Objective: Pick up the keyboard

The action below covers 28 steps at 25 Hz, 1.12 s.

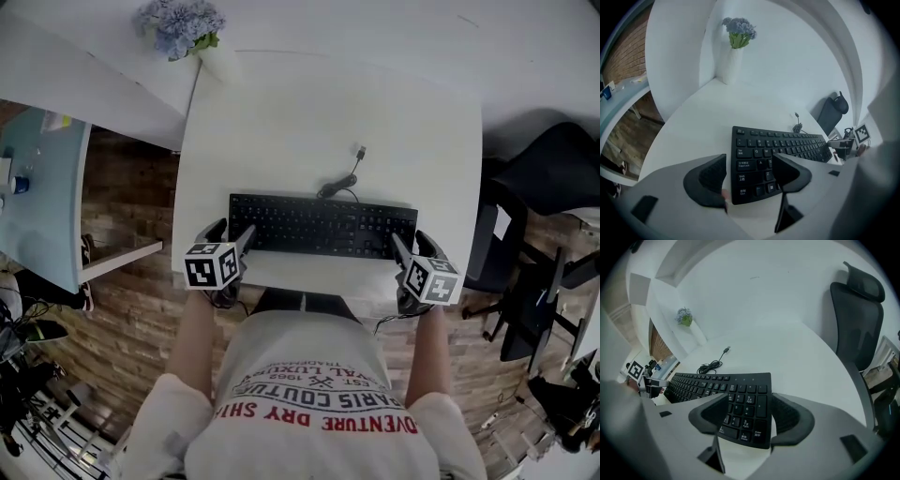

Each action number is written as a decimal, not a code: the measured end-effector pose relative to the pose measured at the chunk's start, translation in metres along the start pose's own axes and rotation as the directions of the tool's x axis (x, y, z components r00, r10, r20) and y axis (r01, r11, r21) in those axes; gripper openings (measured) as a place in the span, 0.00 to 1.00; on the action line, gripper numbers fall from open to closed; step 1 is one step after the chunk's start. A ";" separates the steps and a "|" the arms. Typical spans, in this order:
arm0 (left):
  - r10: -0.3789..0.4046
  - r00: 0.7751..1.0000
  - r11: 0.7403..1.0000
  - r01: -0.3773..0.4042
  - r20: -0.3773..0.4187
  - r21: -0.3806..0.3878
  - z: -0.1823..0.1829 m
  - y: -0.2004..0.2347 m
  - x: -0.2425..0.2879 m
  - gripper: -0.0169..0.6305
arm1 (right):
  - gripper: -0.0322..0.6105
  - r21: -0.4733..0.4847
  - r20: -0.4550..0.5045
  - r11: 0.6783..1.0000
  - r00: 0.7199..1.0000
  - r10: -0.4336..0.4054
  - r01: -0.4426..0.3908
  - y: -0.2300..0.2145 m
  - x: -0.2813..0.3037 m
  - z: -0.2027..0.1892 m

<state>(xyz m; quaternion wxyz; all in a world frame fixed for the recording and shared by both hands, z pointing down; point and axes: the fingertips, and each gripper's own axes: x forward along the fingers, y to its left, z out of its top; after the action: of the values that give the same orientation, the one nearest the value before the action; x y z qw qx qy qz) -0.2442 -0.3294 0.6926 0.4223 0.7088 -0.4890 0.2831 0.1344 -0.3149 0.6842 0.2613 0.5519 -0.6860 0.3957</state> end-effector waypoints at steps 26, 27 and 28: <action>-0.050 0.989 0.998 0.053 -0.141 0.018 0.000 0.003 0.015 0.47 | 0.49 0.034 -0.049 0.995 0.994 0.093 -0.091 -0.001 0.018 -0.007; -0.044 0.989 0.999 0.047 -0.142 0.015 -0.001 0.002 0.014 0.47 | 0.49 0.033 -0.042 0.996 0.995 0.089 -0.088 -0.001 0.018 -0.008; -0.040 0.989 0.999 0.043 -0.141 0.015 -0.001 0.002 0.014 0.47 | 0.49 0.032 -0.038 0.996 0.996 0.081 -0.080 -0.002 0.017 -0.009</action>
<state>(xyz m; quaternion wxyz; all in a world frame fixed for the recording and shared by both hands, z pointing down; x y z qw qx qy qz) -0.2409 -0.3350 0.7051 0.4551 0.7008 -0.4406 0.3279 0.1310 -0.3171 0.7028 0.2502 0.5197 -0.6965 0.4269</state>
